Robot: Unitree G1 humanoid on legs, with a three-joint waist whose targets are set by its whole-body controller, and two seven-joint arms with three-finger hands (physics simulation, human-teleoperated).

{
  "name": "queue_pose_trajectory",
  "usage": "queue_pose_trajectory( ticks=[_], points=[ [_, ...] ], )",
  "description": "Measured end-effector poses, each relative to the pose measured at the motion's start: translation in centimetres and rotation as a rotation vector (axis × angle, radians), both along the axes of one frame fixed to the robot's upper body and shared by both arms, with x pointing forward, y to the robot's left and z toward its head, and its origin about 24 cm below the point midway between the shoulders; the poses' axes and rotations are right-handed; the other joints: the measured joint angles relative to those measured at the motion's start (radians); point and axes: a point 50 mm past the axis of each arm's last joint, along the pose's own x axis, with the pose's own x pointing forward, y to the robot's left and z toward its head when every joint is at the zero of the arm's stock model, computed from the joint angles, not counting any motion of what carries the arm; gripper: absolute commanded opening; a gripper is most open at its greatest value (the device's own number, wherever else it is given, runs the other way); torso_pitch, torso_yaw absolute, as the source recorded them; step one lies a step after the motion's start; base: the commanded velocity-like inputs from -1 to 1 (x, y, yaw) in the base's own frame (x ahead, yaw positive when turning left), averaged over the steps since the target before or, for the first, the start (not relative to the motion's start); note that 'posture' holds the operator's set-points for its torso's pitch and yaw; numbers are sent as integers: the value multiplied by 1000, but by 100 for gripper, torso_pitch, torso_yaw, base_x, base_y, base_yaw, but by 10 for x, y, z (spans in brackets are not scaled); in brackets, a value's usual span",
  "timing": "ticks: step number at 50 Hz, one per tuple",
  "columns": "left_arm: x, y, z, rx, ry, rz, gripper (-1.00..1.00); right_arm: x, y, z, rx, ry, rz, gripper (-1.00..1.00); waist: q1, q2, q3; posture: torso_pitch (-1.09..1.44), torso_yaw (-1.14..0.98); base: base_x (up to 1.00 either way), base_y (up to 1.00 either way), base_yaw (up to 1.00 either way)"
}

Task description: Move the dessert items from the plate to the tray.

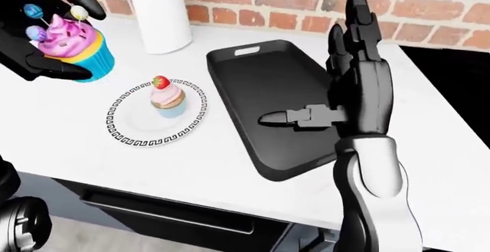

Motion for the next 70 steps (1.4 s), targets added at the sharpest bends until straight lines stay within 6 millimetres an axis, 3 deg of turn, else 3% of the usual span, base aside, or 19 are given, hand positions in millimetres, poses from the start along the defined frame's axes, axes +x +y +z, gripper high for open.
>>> queue_pose_trajectory(
  ticks=[3, 7, 9, 13, 15, 17, 19, 21, 27, 32, 39, 49, 58, 70],
  points=[
    [2, 0, -1, 3, 13, -4, -53, 1, -1, -1, 20, 14, 5, 100, -1, 8, 2, 0, 0, 0, 0, -30],
    [4, 7, -1, -17, 31, 24, -54, 5, 1, -5, 28, 50, 21, 100, -16, 46, 0, 0, 0, 0, 0, -100],
    [3, 4, 4, -8, 8, 15, -54, 3, -3, -3, 32, 35, -2, 100, -26, 54, -5, 0, 0, 0, 0, -100],
    [-2, -3, 11, 17, -35, -15, -55, -1, -5, 3, 27, -6, -26, 100, -30, 36, 2, 0, 0, 0, -11, -75],
    [1, -9, 10, 29, -28, -42, -55, -3, -7, 3, 22, -14, -40, 100, -41, 35, -6, 0, 0, 0, -11, 0],
    [1, -9, 11, 34, -27, -47, -55, -3, -4, 6, 6, -28, -30, 100, -20, -2, -8, 0, 0, 0, 0, 0],
    [2, -10, 7, 36, -15, -55, -55, -1, -4, 2, 5, -13, -27, 100, -18, 12, 16, 0, 0, 0, 0, 0],
    [5, -10, 3, 36, 17, -56, -55, 2, -4, -3, 7, 24, -26, 100, -14, 11, 25, 0, 0, 0, 0, 0],
    [3, -6, 10, 25, 1, -32, -55, 0, -2, 0, 5, 6, -14, 100, -19, 48, 15, 0, 0, 0, 0, 0],
    [4, -12, 20, 36, -18, -44, -55, 1, -1, -1, 5, 10, 0, 100, -15, 19, 7, 0, 0, 0, 0, 0],
    [9, -24, 34, 56, -35, -75, -55, 0, -2, -1, 7, 5, -3, 100, -10, 16, 4, 0, 0, 0, 0, 0],
    [42, -67, 32, 119, 27, -212, -55, 2, 1, -1, 7, 11, 11, 100, -5, 11, 6, 0, 0, 0, 0, 0],
    [71, -107, 17, 176, 91, -318, -54, 3, 2, -1, 7, 12, 10, 100, -5, 7, 6, 0, 0, 0, 0, 0],
    [89, -171, -1, 285, 120, -468, -54, -1, 2, 1, 12, -2, 8, 100, -4, 2, -1, 0, 0, 0, 0, 0]
  ],
)
